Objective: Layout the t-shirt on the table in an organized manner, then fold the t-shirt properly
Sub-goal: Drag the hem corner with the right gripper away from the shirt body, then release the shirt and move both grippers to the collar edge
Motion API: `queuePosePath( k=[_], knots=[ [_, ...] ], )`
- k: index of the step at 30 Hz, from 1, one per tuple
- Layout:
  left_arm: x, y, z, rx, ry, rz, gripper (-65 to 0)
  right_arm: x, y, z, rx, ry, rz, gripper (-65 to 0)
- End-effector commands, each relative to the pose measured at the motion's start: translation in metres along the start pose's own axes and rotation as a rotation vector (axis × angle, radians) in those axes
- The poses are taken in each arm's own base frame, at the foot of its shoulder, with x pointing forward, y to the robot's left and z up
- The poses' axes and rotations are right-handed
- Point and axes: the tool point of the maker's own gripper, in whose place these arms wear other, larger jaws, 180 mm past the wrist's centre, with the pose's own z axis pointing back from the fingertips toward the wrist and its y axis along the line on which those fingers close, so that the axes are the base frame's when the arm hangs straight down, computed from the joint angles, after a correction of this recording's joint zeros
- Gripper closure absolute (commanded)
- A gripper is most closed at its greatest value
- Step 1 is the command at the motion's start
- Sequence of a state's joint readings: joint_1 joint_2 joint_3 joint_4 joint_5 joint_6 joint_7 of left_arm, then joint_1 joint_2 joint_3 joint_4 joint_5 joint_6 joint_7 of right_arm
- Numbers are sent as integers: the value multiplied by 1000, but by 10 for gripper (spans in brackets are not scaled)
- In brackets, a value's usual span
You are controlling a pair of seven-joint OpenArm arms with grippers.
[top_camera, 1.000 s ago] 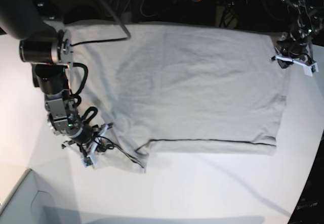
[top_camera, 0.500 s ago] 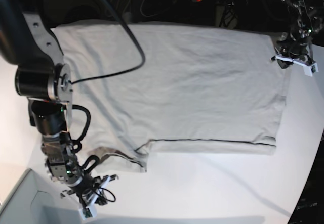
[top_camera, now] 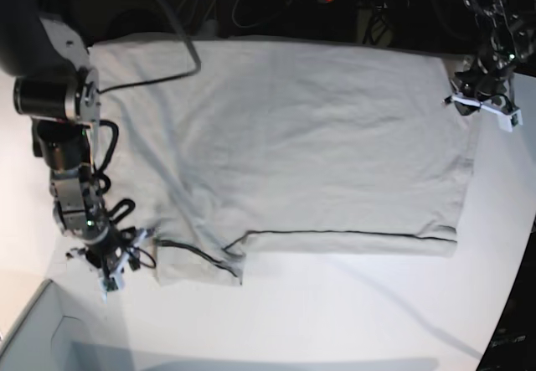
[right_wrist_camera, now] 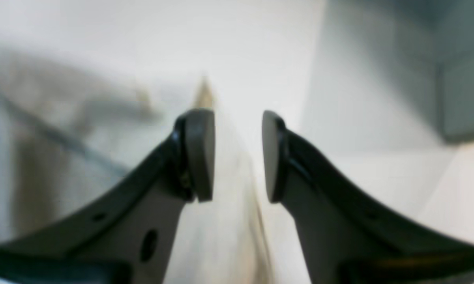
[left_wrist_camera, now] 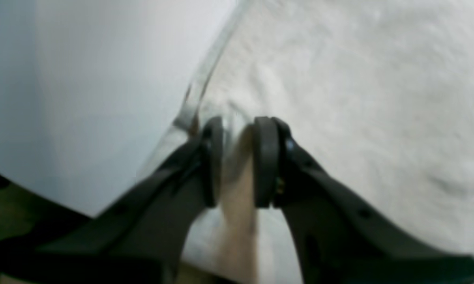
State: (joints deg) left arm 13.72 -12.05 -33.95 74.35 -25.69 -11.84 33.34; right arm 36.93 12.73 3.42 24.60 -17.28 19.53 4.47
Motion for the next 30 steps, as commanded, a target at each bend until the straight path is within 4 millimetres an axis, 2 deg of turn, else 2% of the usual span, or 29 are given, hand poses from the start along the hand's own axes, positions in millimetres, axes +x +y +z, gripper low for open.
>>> queuePosePath(
  k=[1, 5, 6, 9, 10, 14, 17, 19, 21, 23, 27, 30],
  knots=[
    [33, -9, 7, -38, -96, -4, -138, 21, -16, 1, -34, -60, 3, -204],
    [73, -43, 26, -156, -205, 42, -138, -32, -21, 14, -49, 19, -25, -203],
    [78, -47, 27, -169, -209, 45, -138, -43, -24, 18, -59, 33, -47, -203],
    [110, -68, 19, -202, -255, 49, -138, -66, -28, 26, -83, 59, -103, -203],
    [113, -70, 11, -198, -250, 58, -138, -73, -27, 28, -86, 67, -113, -203],
    [106, -89, -33, -188, -159, 38, -138, -98, -18, 35, -76, 109, -121, -203],
    [90, -87, -60, -148, -68, 23, -138, -116, -13, 41, -69, 139, -121, -203],
    [85, -82, -69, -122, -36, 14, -138, -127, -11, 45, -67, 159, -120, -203],
    [77, -76, -71, -100, -15, -4, -138, -137, -12, 50, -70, 176, -116, -203],
    [71, -72, -70, -90, -6, -14, -138, -140, -23, 58, -87, 173, -93, -203],
    [50, -50, -57, -56, 14, -45, -138, -145, -22, 81, -102, 136, -19, -203],
    [41, -44, -47, -48, 13, -69, -138, -144, -18, 100, -106, 106, 36, -203]
  ],
)
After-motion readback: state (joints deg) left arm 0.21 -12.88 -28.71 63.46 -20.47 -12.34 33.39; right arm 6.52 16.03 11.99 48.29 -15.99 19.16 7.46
